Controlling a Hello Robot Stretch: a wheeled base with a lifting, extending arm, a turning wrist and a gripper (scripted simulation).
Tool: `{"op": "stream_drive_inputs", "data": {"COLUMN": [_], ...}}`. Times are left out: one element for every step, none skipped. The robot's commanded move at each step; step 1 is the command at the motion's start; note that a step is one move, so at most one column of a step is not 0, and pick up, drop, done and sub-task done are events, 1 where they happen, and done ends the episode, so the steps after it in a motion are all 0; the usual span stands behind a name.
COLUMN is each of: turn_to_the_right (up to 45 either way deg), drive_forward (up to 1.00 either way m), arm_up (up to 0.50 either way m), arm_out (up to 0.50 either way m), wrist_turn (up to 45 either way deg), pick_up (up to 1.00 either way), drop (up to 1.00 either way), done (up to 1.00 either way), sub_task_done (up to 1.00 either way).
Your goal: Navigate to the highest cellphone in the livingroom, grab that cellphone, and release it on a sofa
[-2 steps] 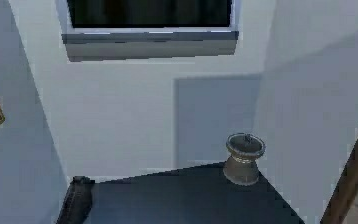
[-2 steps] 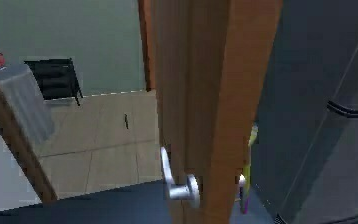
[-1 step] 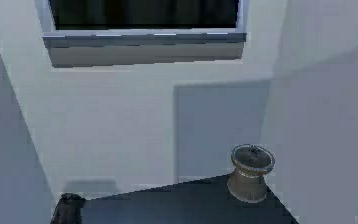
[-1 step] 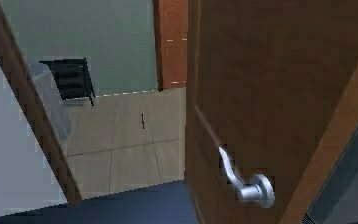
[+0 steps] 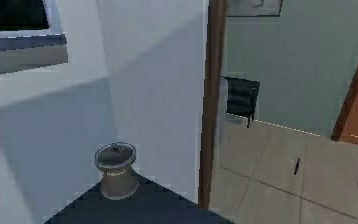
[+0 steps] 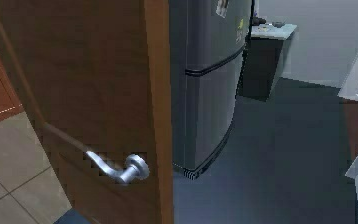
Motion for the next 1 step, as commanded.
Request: {"op": "stream_drive_inputs", "data": {"turn_to_the_right": [9.0], "drive_forward": [0.0], "arm_up": [0.0], "arm_out": [0.0], "wrist_turn": [0.0], "pick_up": [0.0], "drop": [0.0], "done": [0.0], "sub_task_done": [0.0]}}
